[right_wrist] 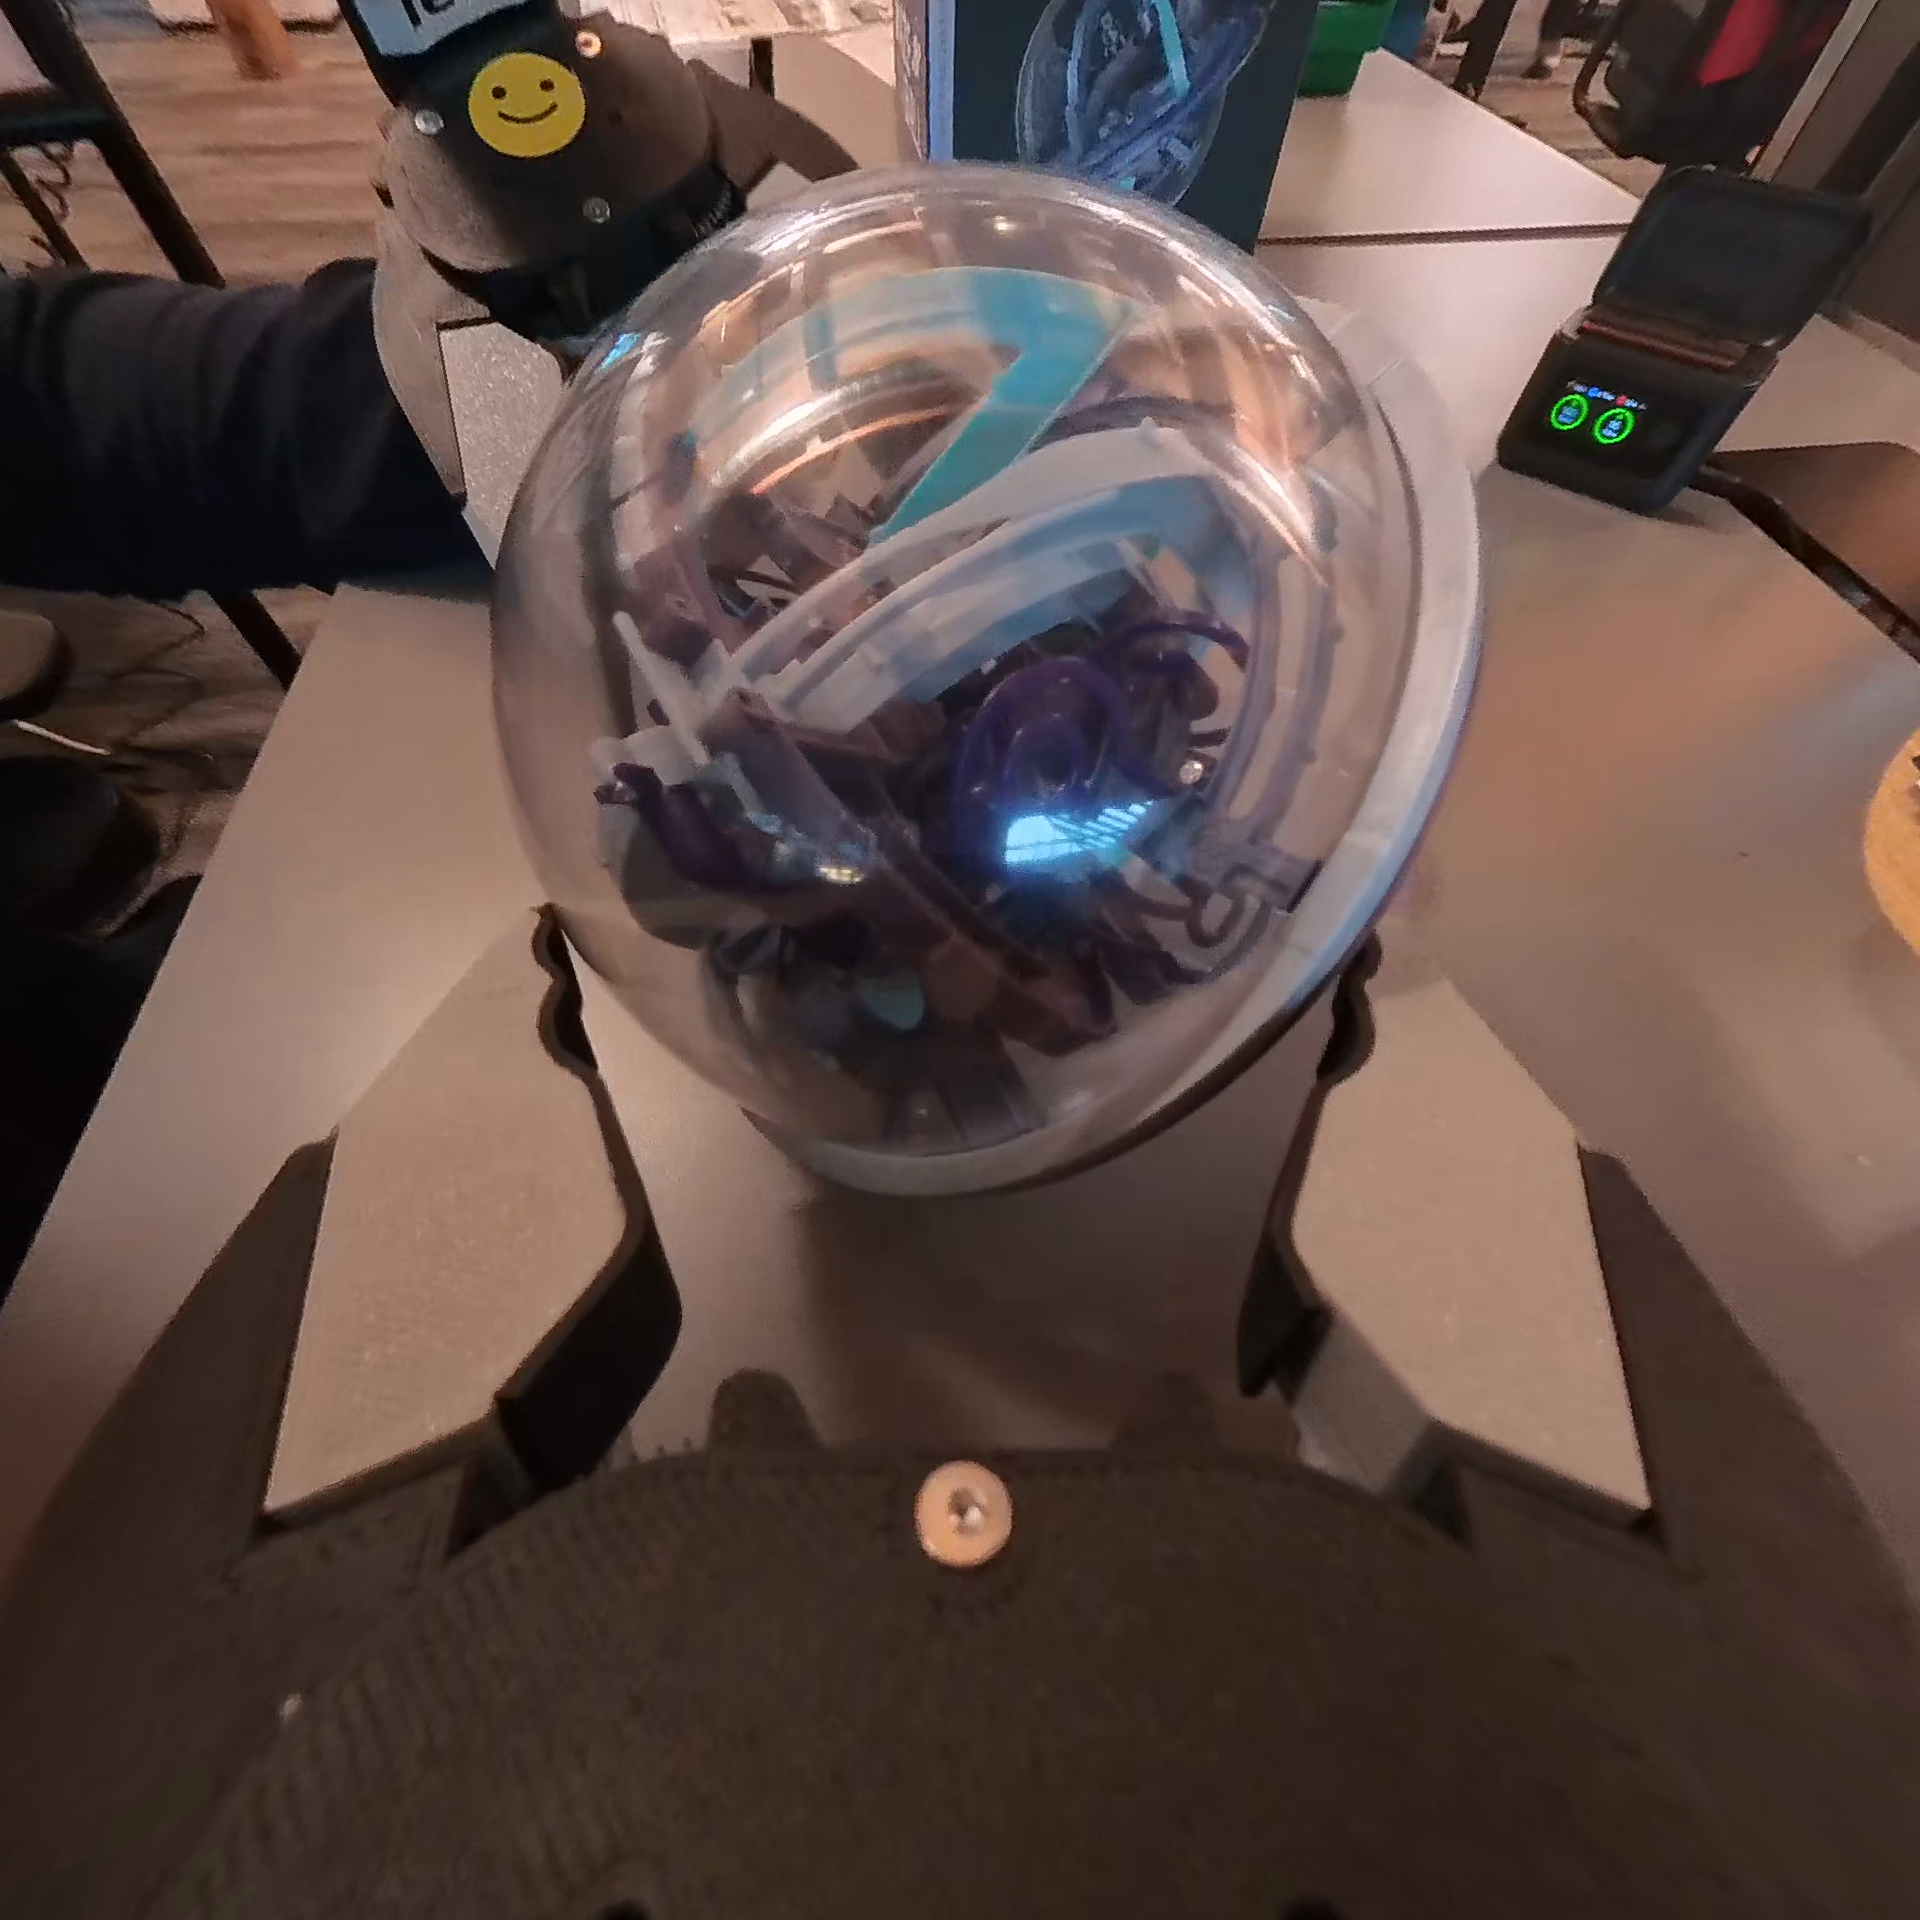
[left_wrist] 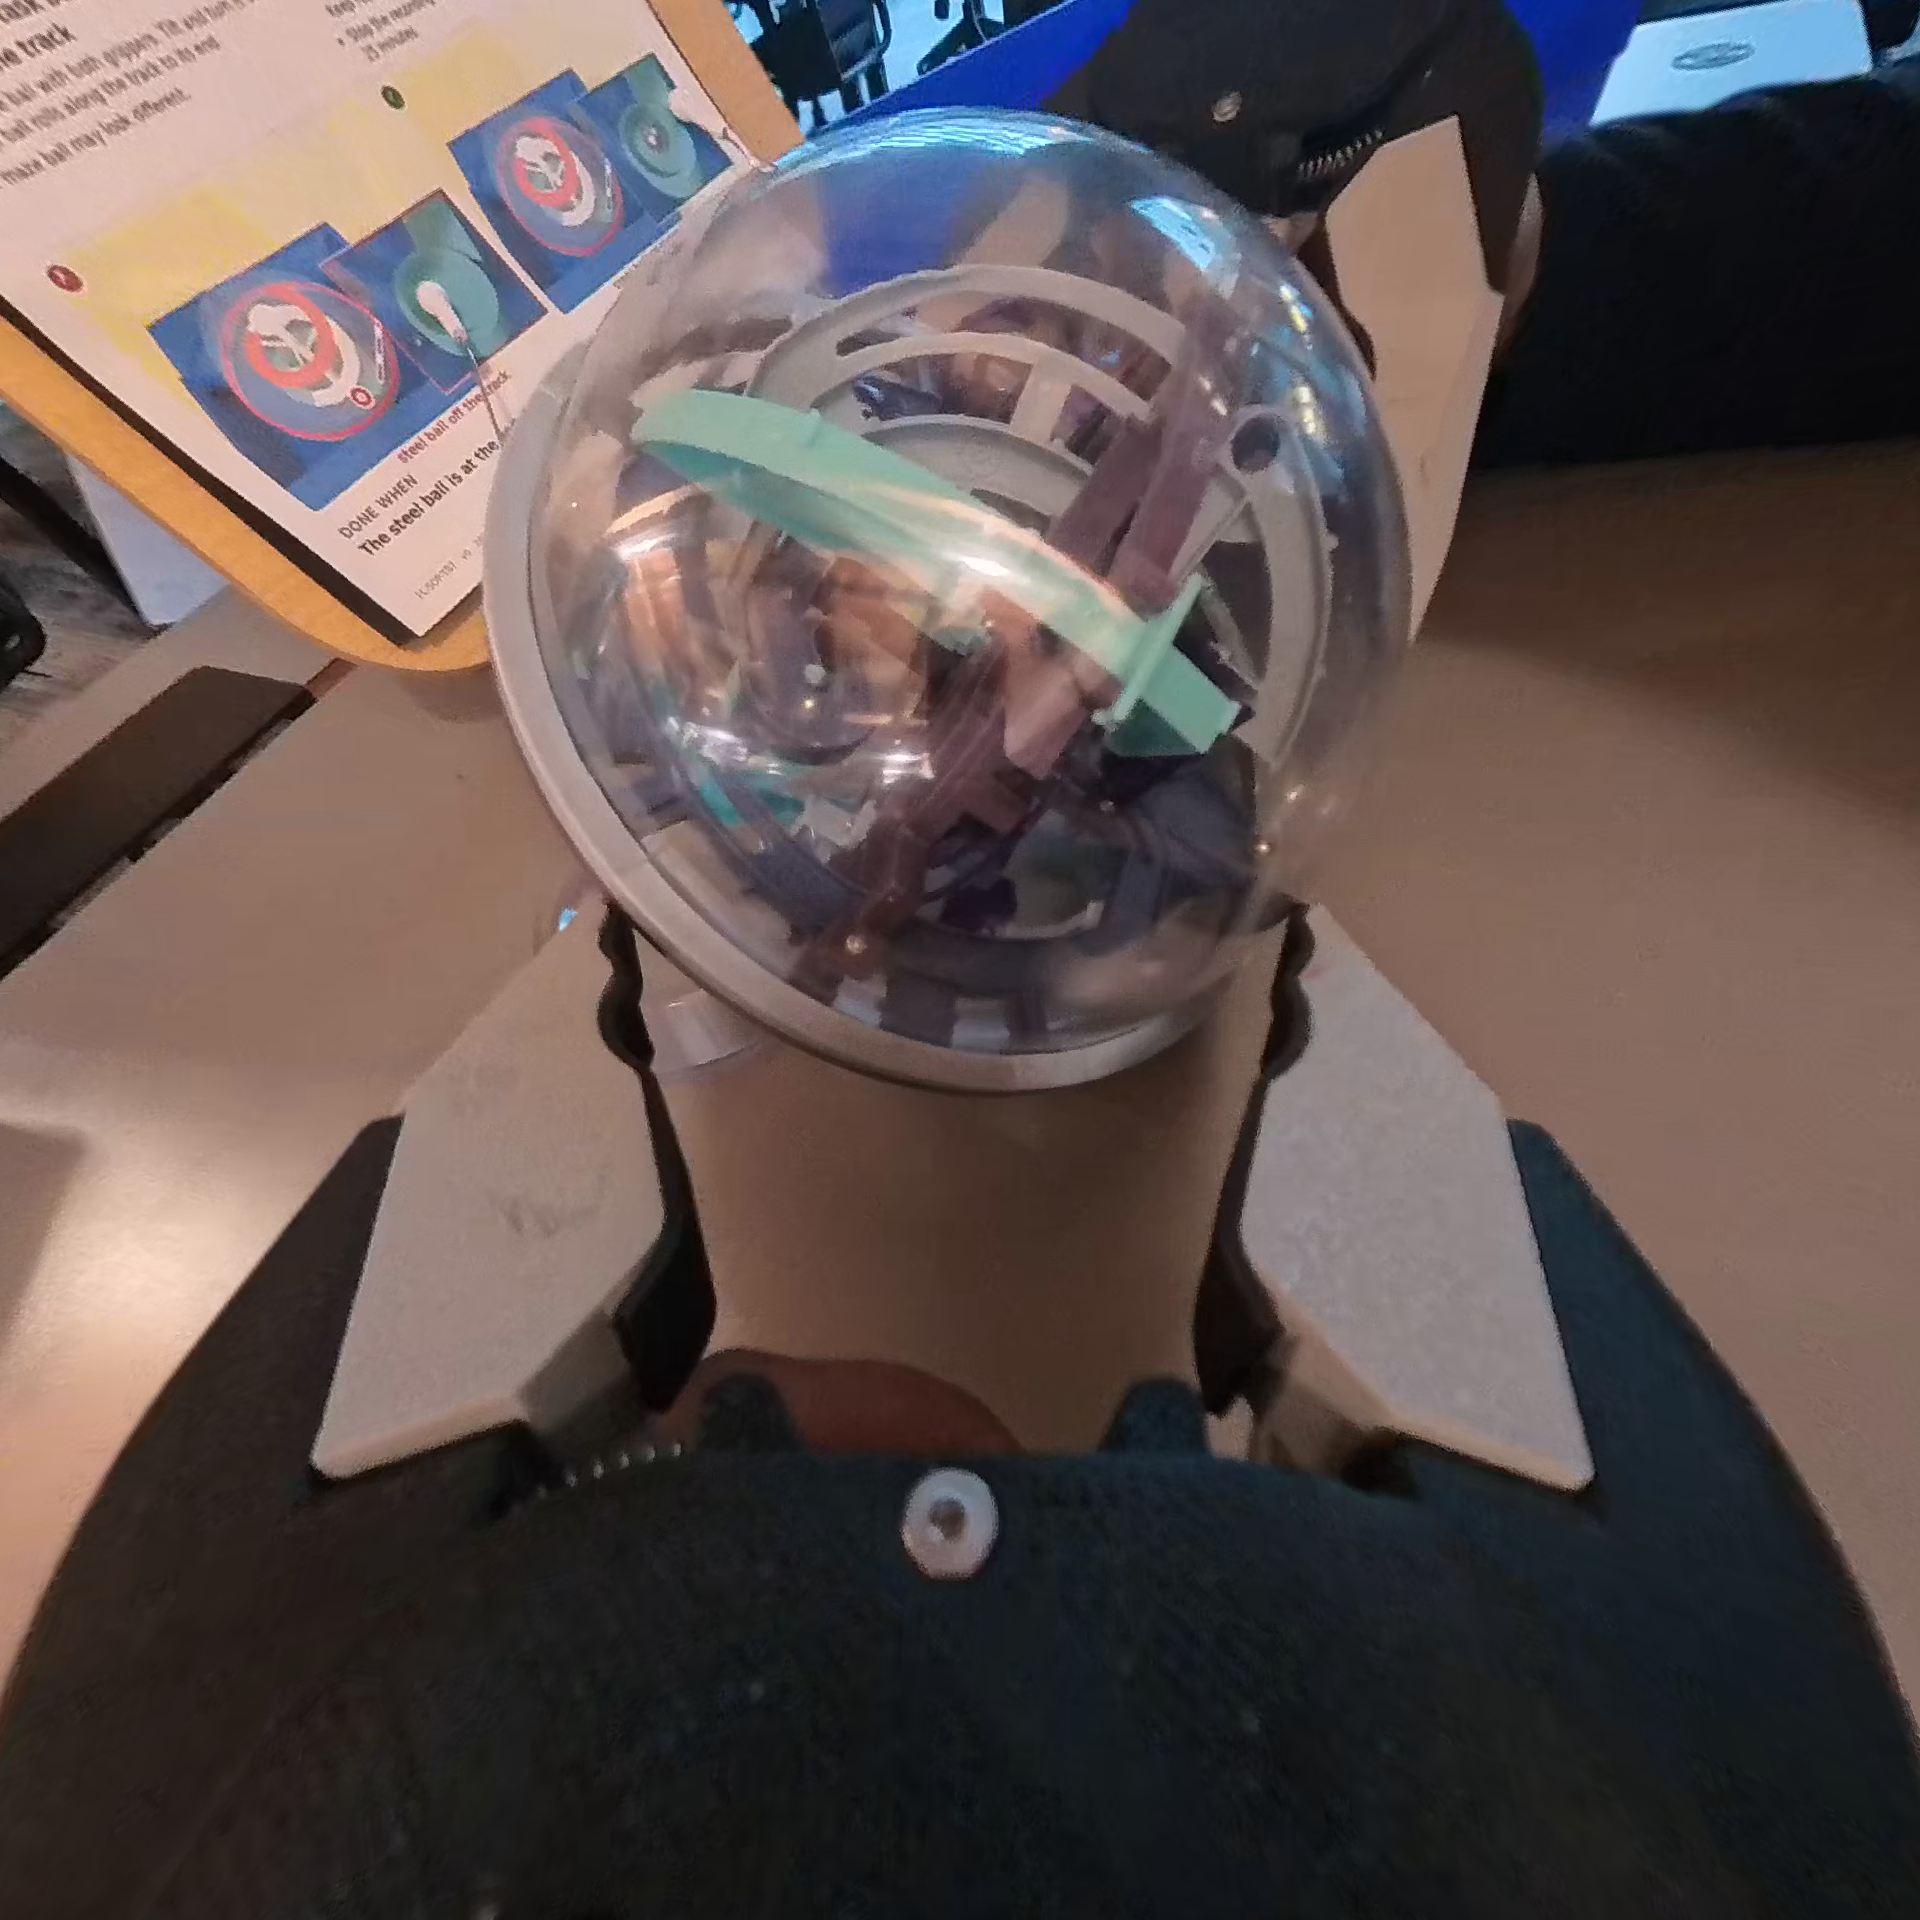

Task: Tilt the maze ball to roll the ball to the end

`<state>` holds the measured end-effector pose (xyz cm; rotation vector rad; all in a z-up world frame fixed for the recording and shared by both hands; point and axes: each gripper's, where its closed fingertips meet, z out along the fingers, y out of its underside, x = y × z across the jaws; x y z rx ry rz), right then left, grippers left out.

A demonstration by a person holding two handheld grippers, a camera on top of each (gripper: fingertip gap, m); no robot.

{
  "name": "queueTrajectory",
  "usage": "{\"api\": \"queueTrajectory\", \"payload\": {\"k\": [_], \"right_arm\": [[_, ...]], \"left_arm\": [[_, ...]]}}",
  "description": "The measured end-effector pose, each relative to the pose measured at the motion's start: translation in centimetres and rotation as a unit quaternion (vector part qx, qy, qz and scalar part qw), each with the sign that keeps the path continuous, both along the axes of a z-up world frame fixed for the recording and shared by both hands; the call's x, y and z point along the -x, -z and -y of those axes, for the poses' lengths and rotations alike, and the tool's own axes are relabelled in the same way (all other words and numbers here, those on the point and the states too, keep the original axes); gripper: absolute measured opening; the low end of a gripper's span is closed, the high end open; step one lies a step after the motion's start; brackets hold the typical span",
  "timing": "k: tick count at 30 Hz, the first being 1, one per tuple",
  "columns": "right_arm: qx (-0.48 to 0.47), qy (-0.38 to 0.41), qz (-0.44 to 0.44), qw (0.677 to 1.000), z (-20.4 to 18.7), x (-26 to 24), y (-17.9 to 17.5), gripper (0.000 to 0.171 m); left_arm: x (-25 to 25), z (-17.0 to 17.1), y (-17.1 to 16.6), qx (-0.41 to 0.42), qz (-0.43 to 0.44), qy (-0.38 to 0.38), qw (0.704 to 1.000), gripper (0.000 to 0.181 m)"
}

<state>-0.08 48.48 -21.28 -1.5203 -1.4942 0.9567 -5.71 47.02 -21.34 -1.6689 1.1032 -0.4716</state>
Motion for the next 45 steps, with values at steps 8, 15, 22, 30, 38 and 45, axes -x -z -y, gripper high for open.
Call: {"api": "queueTrajectory", "payload": {"k": [8,15,22,30,38,45], "right_arm": [[0.033,0.012,-0.037,0.999,-0.4,0.8,-0.4,0.141],[0.058,0.015,-0.06,0.996,-1.0,1.3,-0.4,0.145],[0.05,0.021,-0.031,0.998,-0.9,1.5,0.5,0.149],[0.121,0.026,-0.038,0.992,-0.9,1.8,0.7,0.148],[0.14,0.041,-0.034,0.989,-1.0,2.0,0.3,0.148],[0.162,0.042,-0.036,0.985,-0.8,2.0,0.3,0.148]], "left_arm": [[0.3,-0.4,0.1,0.033,0.023,-0.008,0.999,0.121],[0.4,-0.8,0.1,0.056,0.046,-0.015,0.997,0.121],[0.3,-1.0,1.3,0.05,0.012,-0.019,0.999,0.117],[0.4,-1.1,0.7,0.079,0.04,-0.023,0.996,0.12],[0.4,-1.2,1.0,0.112,0.051,-0.028,0.992,0.122],[0.3,-1.0,0.9,0.129,0.058,-0.029,0.99,0.122]]}}
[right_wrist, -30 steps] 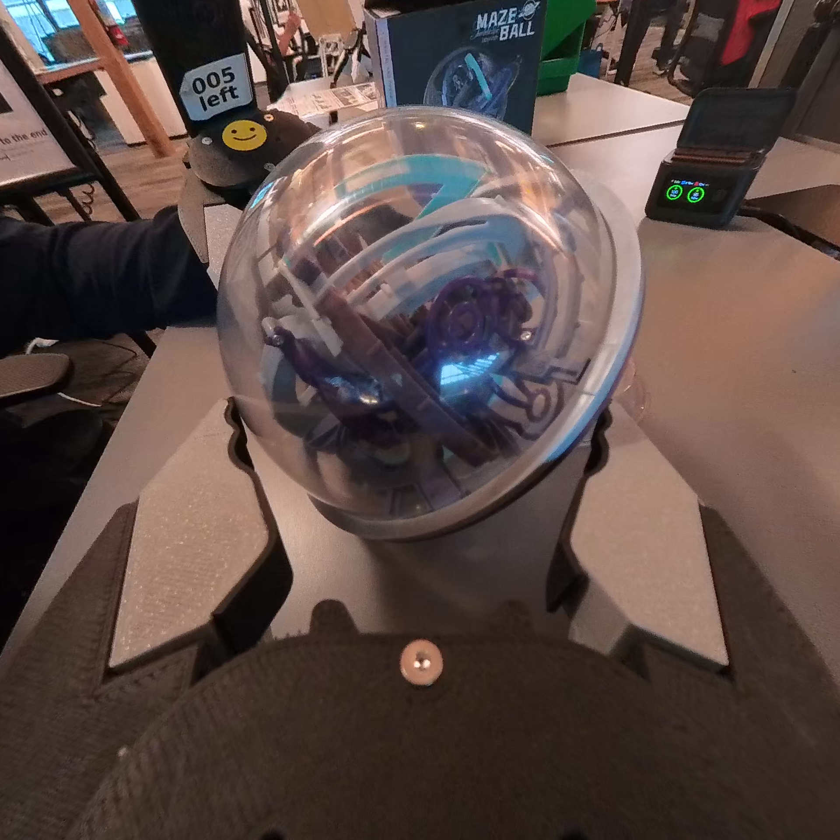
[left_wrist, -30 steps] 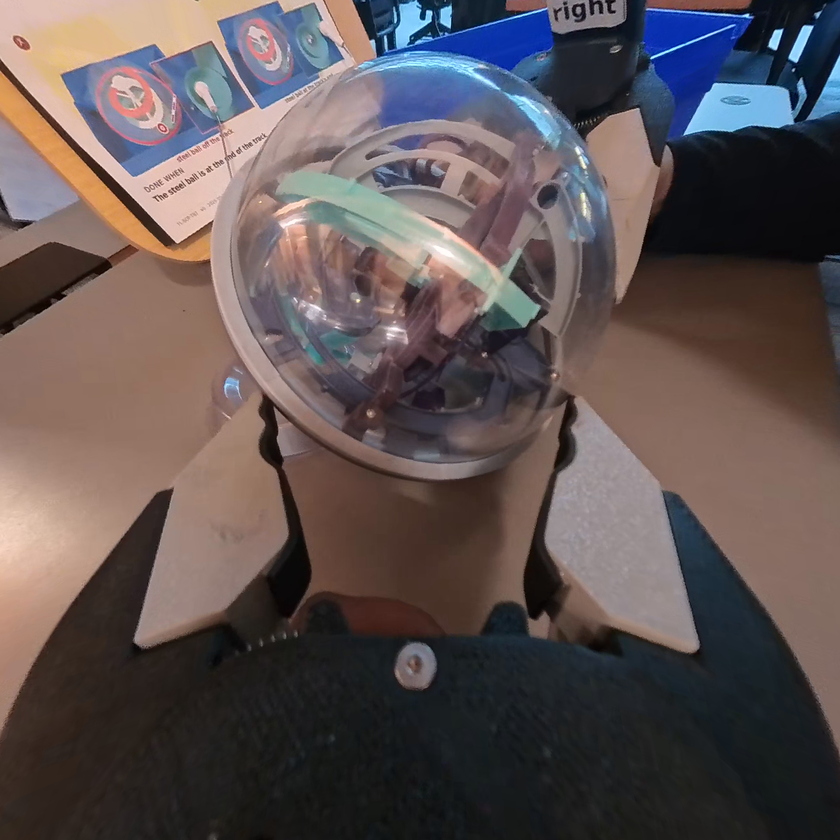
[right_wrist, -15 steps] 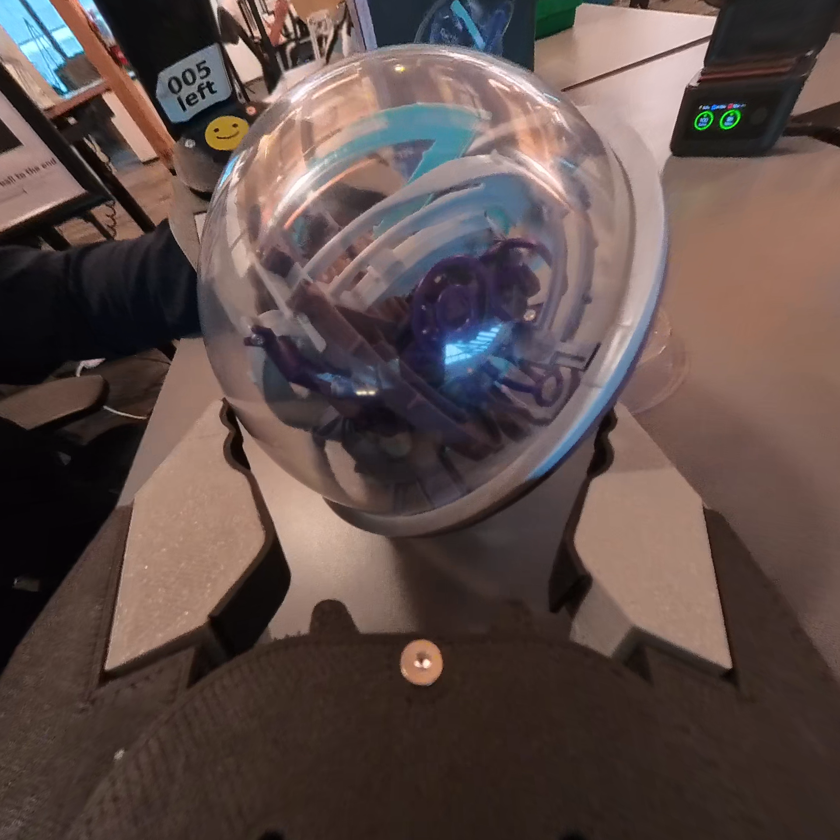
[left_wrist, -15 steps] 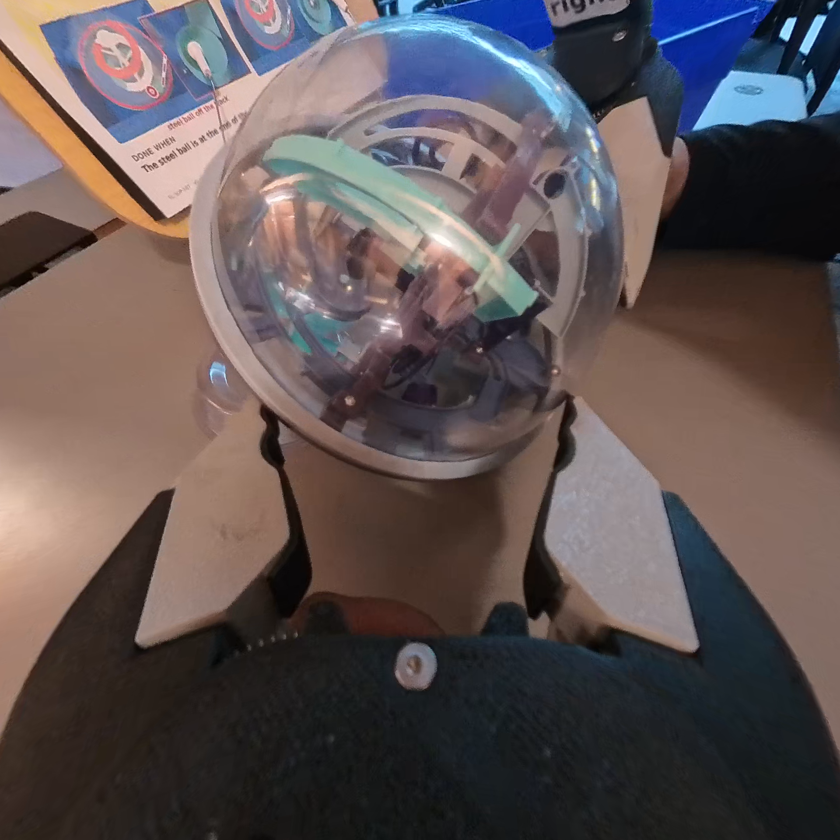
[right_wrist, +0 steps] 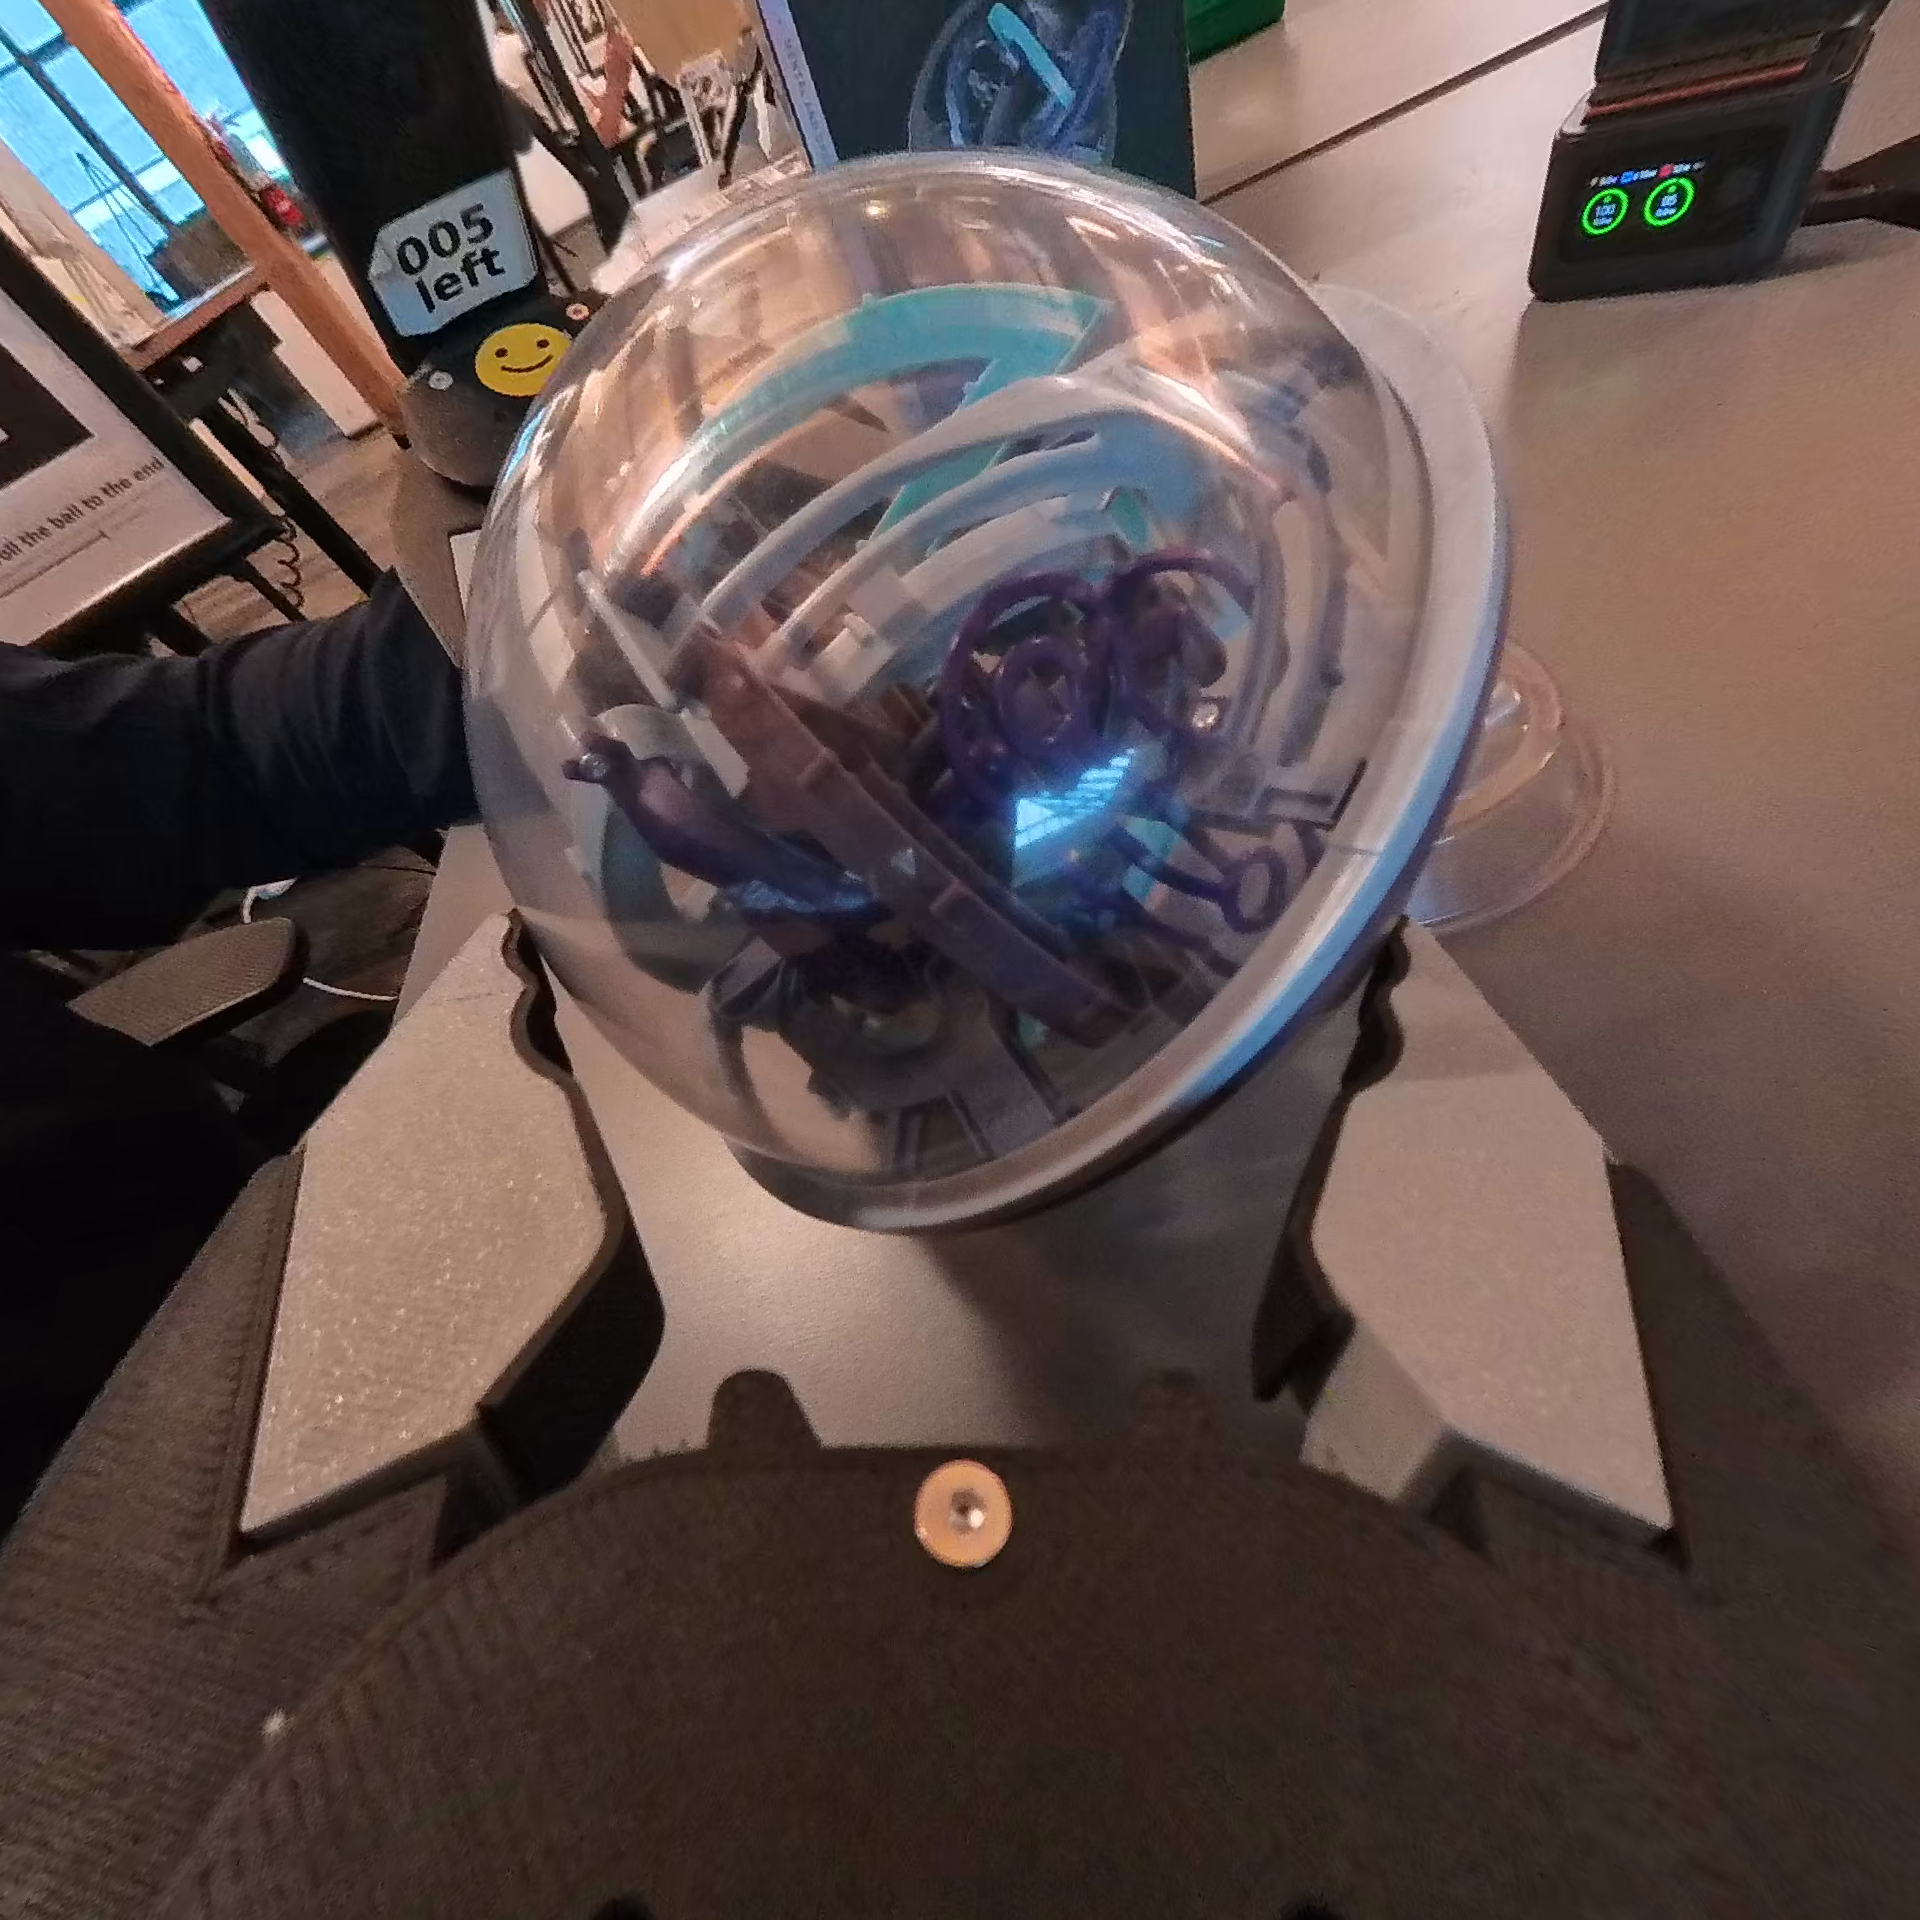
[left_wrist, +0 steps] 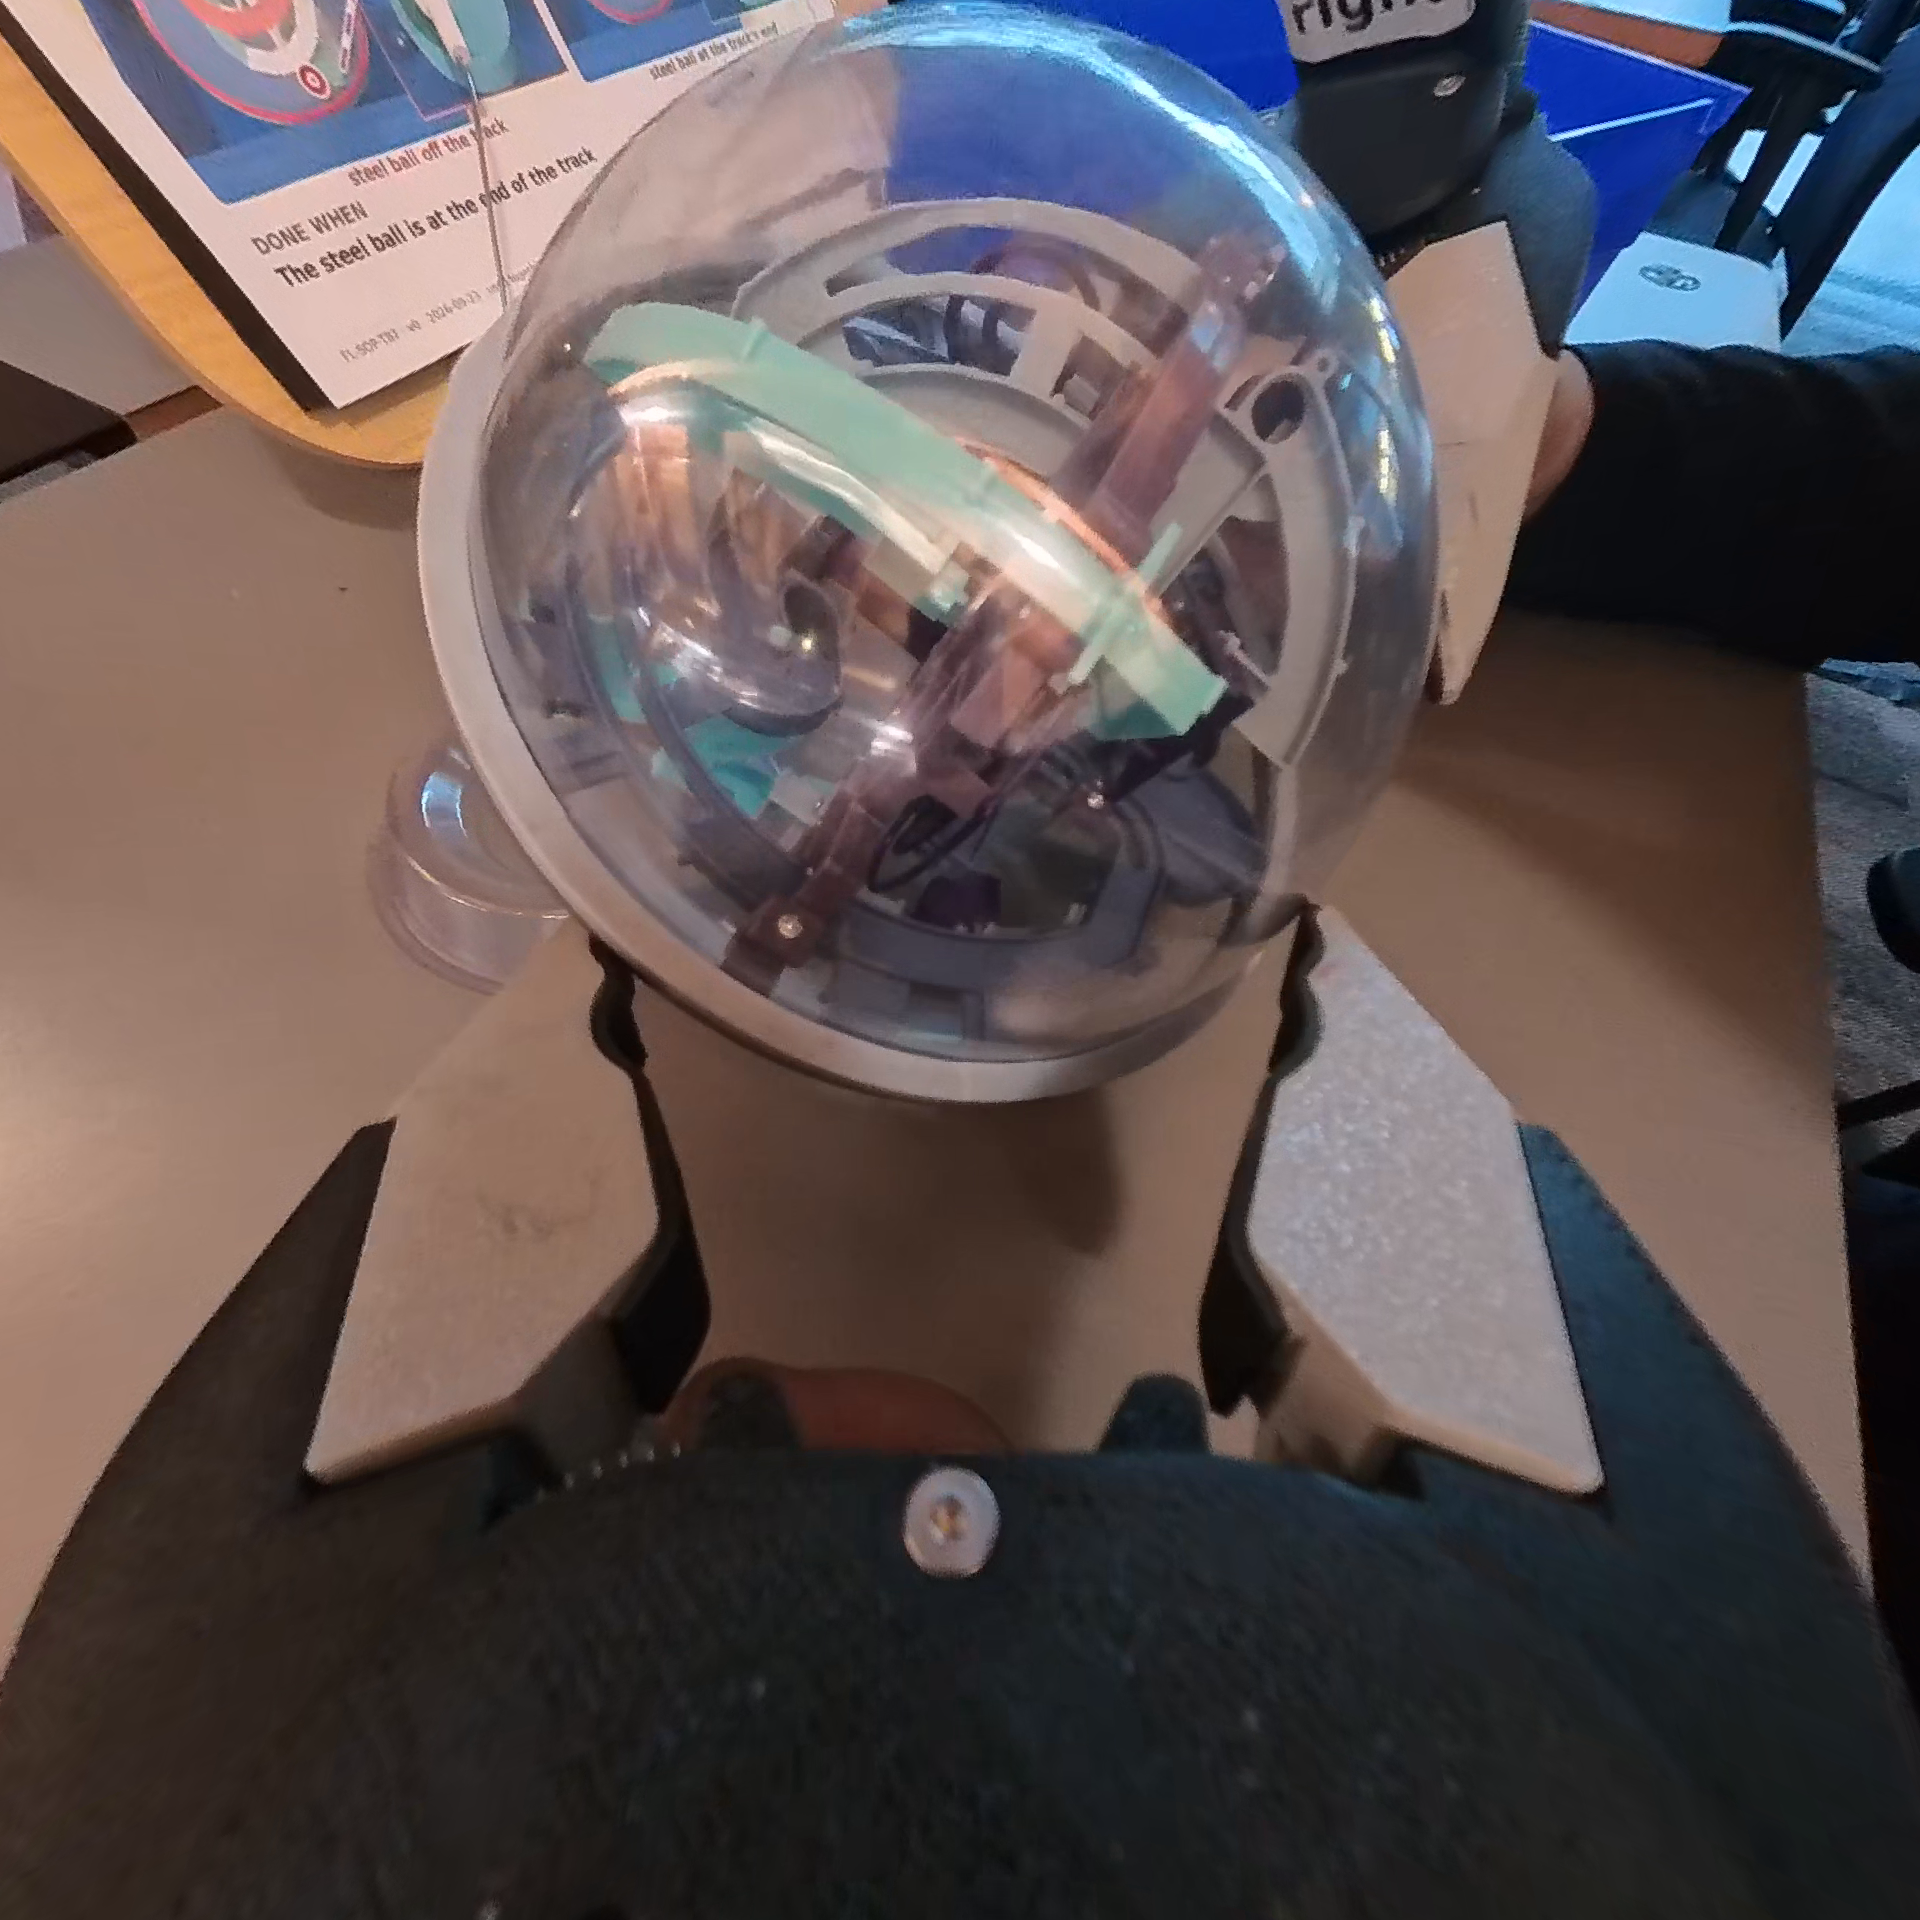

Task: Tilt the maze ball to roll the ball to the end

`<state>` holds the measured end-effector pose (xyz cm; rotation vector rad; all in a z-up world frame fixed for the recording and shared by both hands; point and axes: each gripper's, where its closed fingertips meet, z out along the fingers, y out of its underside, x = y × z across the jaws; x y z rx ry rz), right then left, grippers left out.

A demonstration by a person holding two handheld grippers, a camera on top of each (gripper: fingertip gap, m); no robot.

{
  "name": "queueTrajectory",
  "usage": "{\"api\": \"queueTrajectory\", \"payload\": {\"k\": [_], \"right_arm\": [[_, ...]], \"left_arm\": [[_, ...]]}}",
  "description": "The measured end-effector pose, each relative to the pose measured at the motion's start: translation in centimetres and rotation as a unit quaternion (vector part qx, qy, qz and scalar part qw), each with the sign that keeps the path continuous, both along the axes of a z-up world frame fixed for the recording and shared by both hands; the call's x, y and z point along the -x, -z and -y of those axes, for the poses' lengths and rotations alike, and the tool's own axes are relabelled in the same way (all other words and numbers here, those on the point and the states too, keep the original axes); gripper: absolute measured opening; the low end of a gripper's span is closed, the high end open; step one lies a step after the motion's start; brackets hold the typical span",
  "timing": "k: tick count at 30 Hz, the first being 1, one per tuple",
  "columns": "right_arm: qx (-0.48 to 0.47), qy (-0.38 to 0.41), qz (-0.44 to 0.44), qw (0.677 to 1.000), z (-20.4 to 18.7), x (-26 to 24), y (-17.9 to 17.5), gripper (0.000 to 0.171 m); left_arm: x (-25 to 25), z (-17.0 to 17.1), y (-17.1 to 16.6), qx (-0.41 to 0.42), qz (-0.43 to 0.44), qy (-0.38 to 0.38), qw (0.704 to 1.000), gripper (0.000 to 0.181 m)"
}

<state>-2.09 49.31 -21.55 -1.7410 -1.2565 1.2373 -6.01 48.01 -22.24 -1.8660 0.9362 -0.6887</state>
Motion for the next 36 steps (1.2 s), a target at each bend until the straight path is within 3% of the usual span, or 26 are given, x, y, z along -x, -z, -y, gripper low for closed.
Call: {"api": "queueTrajectory", "payload": {"k": [5,9,13,17,30,36], "right_arm": [[-0.013,-0.007,-0.006,1.0,0.0,0.0,0.2,0.148],[-0.068,-0.014,0.0,0.998,0.2,-0.2,0.2,0.149],[-0.192,-0.006,-0.037,0.981,0.9,-0.4,-3.1,0.148],[-0.362,0.003,-0.066,0.93,2.3,-0.8,-6.5,0.149],[-0.411,0.008,-0.041,0.911,2.4,-1.1,-6.5,0.149],[-0.477,0.021,-0.025,0.879,2.8,-1.2,-7.1,0.149]], "left_arm": [[0.0,-0.1,-0.1,-0.02,-0.013,-0.002,1.0,0.122],[0.0,0.0,-0.6,-0.087,-0.045,0.001,0.995,0.122],[-0.4,0.6,-3.8,-0.223,-0.044,0.0,0.974,0.123],[-0.8,1.5,-6.0,-0.354,-0.059,-0.007,0.933,0.123],[-0.9,1.5,-6.0,-0.39,-0.083,-0.012,0.917,0.123],[-0.8,1.5,-6.4,-0.434,-0.101,-0.022,0.895,0.122]]}}
